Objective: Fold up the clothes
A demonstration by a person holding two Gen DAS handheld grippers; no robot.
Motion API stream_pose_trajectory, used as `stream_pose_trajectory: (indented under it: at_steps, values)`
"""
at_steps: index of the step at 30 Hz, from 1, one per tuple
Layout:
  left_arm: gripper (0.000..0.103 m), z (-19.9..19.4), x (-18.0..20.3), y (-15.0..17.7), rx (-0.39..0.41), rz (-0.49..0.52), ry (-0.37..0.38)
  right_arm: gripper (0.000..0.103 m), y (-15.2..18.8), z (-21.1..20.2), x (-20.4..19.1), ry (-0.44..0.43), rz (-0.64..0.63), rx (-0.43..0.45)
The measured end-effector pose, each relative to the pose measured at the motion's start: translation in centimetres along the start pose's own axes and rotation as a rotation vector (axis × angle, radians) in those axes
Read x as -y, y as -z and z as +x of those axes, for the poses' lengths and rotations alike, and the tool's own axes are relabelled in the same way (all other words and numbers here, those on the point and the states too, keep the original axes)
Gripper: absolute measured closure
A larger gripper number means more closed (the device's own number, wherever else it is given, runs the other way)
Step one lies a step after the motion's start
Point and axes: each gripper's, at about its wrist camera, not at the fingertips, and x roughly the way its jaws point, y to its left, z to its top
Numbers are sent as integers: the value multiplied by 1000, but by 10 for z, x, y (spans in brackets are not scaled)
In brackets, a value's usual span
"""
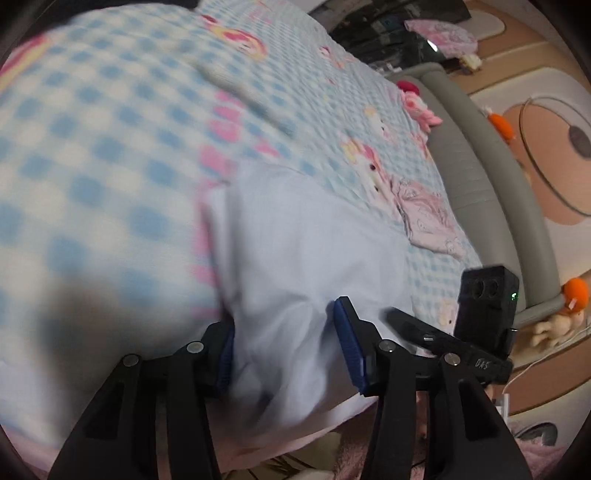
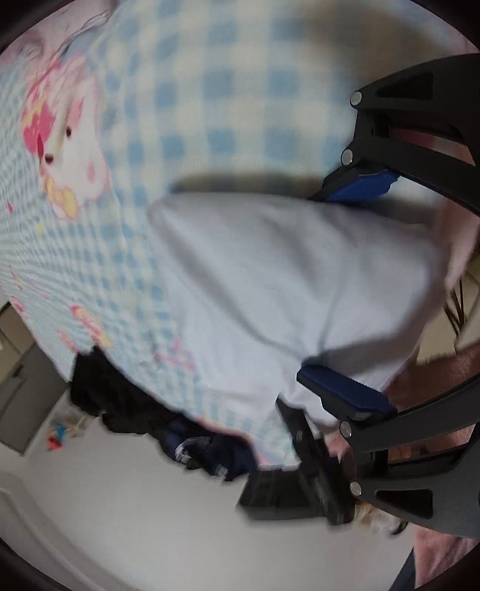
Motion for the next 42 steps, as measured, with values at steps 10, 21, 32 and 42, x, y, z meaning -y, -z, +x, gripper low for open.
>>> stream_pose_trajectory:
  at_steps: [10,21,32,42]
  values:
    - [79,-3,105,-10,28,197,-76,59,-26,-77,-18,102,-96,128]
    - [80,97,241,-61,-7,318,33,61,-72,-186,53,282,-88,278]
    - [79,188,339,-103,-13,387,75,59,-127,-254,137,425,-41,364]
    - [62,268,322,-127,-171,323,-12,46,-146,-231,233,516,111,278]
